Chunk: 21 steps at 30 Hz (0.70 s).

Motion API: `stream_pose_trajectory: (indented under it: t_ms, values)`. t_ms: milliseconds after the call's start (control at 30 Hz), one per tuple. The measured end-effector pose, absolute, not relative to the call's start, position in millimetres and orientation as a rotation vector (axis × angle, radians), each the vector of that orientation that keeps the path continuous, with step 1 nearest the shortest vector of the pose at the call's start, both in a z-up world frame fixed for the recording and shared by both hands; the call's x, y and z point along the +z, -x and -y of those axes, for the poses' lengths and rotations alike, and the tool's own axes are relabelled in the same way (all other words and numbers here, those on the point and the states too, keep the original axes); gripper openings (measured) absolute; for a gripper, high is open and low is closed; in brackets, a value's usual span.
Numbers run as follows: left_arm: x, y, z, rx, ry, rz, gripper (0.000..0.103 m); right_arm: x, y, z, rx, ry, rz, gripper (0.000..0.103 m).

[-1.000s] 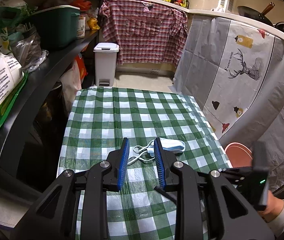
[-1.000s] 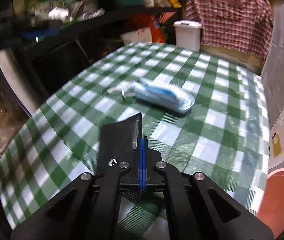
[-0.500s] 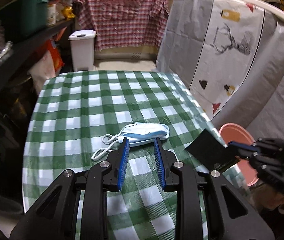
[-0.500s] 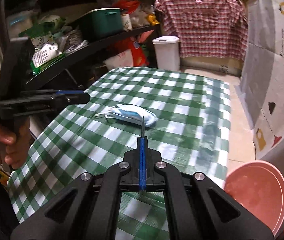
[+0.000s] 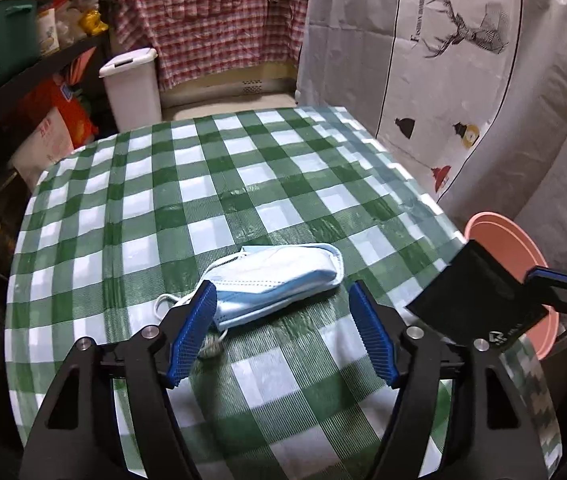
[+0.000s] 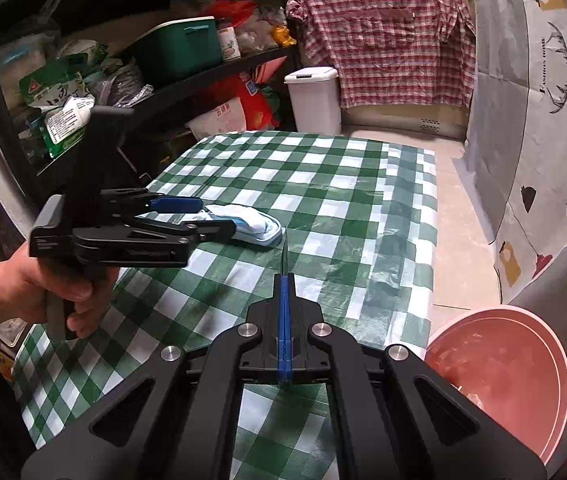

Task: Collect trash
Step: 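Grasp the black snack packet with the right gripper while the left grasps the blue face mask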

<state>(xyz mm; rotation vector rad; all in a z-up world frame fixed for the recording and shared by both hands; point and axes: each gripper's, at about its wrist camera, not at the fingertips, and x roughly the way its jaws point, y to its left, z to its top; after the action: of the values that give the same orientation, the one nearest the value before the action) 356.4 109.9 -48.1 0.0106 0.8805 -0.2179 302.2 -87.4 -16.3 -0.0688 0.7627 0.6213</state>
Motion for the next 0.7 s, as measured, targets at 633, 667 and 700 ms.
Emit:
stream_pose_trajectory:
  t_ms: [633,667,700]
  values:
    - [-45.8,-349.6,-106.8,-0.204,-0.008,-0.903,0.002,-3.8,-301.7,99.3,0.582,0.046,-0.732,0.000]
    - [-42.2,-346.7,-106.3,-0.204,-0.003,-0.897,0.002,-1.1,-299.9,100.4,0.580,0.047,-0.725,0.000]
    - [-38.5,-343.4,-105.8,-0.203,0.003,-0.892,0.002,2.8,-297.8,101.8,0.578,0.047,-0.715,0.000]
